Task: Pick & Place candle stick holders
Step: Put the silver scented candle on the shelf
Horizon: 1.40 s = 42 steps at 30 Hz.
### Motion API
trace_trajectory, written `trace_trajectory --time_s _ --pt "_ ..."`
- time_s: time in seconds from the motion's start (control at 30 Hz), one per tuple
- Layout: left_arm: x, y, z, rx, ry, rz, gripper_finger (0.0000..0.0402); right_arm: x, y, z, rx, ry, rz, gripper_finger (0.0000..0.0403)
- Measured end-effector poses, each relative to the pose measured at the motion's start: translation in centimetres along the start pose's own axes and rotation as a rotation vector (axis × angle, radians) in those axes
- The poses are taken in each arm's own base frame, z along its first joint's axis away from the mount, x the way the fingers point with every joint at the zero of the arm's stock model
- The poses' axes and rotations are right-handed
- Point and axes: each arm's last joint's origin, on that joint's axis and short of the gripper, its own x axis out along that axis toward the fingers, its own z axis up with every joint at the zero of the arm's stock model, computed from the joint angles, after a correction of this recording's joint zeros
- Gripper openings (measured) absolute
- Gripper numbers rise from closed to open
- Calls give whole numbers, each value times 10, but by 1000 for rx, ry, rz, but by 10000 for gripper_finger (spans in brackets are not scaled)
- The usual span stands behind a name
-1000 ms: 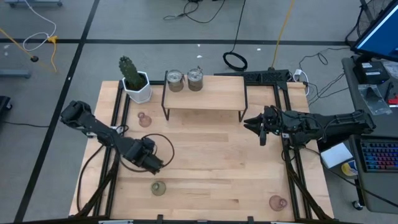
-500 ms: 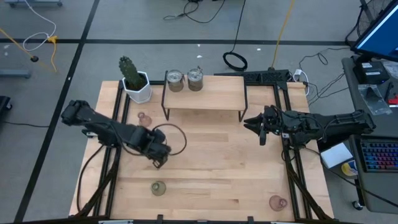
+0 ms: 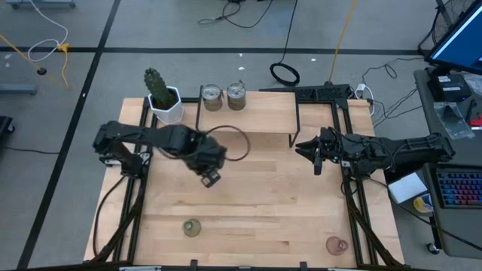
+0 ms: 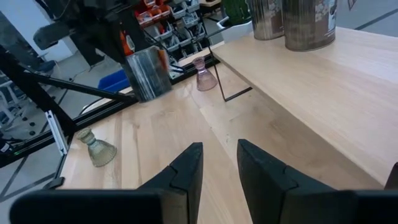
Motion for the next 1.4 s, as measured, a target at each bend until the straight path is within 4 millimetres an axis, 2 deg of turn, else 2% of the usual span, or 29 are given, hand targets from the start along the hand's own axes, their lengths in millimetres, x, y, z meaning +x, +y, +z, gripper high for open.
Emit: trace_trajectory --time_s 0.27,0.57,0.8,1.1,1.4 --pt "-5 -8 55 75 -87 -18 0 0 0 0 -3 3 3 90" --pt "-12 6 97 107 -181 0 0 0 0 0 -12 5 3 90" --pt "-23 30 111 76 -235 25 0 0 0 -1 -12 7 2 90" --pt "-40 48 119 78 -299 13 0 0 0 -1 -8 7 2 90" --pt "-34 70 135 92 -297 78 0 0 0 -1 -1 7 2 90"
